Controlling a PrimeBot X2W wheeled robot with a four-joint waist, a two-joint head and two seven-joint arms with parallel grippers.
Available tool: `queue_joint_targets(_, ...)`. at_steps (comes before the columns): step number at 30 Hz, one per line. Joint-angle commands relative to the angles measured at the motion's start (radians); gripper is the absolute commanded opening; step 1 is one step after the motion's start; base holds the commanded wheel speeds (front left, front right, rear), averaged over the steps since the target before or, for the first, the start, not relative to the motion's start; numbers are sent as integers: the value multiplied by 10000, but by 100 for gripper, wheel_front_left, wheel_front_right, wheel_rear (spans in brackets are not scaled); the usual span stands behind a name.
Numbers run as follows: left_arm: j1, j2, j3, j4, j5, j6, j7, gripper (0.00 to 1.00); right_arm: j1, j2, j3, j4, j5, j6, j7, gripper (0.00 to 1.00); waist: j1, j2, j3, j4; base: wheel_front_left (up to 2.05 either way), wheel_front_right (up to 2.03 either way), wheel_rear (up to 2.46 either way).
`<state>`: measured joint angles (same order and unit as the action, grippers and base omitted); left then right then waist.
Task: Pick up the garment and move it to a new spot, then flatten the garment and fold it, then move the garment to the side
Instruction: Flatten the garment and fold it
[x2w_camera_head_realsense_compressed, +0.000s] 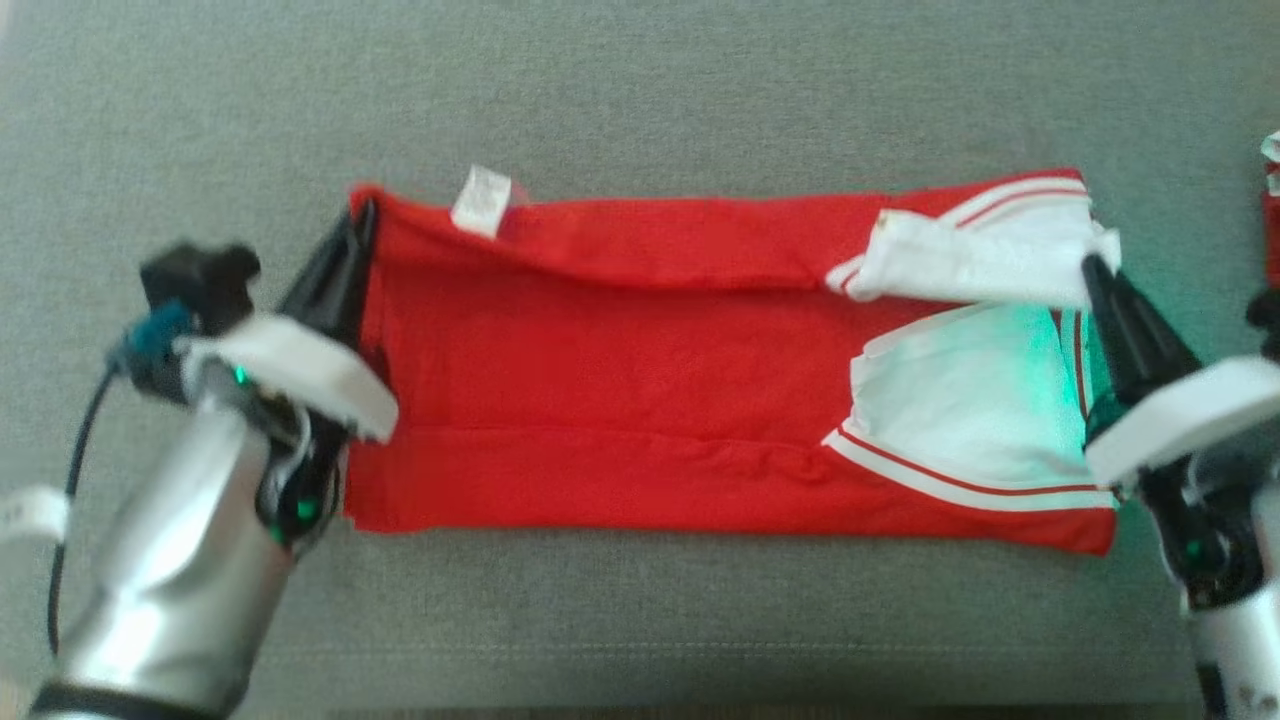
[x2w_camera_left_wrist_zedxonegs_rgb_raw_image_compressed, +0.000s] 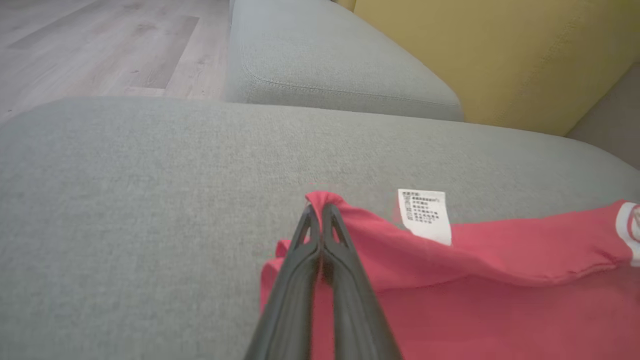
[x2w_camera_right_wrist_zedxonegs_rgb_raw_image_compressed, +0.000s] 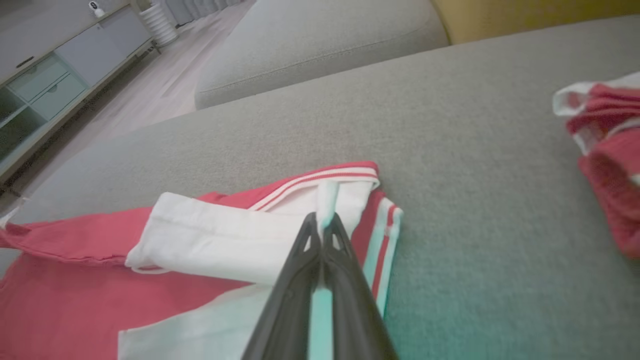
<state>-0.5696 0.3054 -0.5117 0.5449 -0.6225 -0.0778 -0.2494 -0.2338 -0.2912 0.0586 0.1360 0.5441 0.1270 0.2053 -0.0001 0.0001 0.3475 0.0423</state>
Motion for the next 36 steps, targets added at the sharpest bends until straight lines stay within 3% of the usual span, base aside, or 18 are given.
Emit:
queue_joint_targets(1, 109, 508, 379, -556, -123, 147, -78, 0, 244, 41, -58, -634, -54, 37, 164, 0, 1, -1, -32, -23, 0, 0, 0)
queue_joint_targets(15, 2241, 905, 634, -1836, -948, 840, 656, 2, 2393, 1298, -885, -2069, -513, 37, 815, 0, 1, -1, -440, -60, 0, 0, 0)
queue_joint_targets(16, 2322, 908, 648, -1861, -1004, 876, 708, 35, 2478, 1323, -857, -2089, -534, 37, 854, 16, 1, -1, -460, -63, 0, 0, 0)
queue_joint_targets(17, 2389, 902, 662, -1861, -1052, 917, 743, 100, 2557, 1320, -836, -2124, -642, 37, 845, 54, 1, -1, -488, -55, 0, 0, 0)
queue_joint_targets(18, 2460, 884, 666, -1845, -1121, 927, 795, 100, 2639, 1351, -827, -2148, -720, 37, 829, 100, 1, -1, -515, -53, 0, 0, 0)
queue_joint_targets(21, 2639, 882, 776, -1804, -1144, 1102, 627, 100, 2822, 1353, -836, -2333, -1183, 37, 458, 100, 1, -1, -617, -60, 0, 0, 0)
queue_joint_targets(25, 2981, 931, 1008, -2120, -598, 1808, 111, 100, 3047, 1549, -892, -2851, -2041, 37, -386, 100, 1, -1, -813, -107, 0, 0, 0)
queue_joint_targets(31, 3599, 761, 1679, -3772, 487, 2837, -114, 100, 2968, 1843, -903, -3720, -3359, 37, -1330, 100, 1, -1, -1210, -175, 0, 0, 0)
queue_joint_targets(36, 4171, 618, 1963, -5126, 1285, 3139, -120, 100, 2782, 1930, -678, -4021, -3688, 37, -1351, 100, 1, -1, -1589, -216, 0, 0, 0)
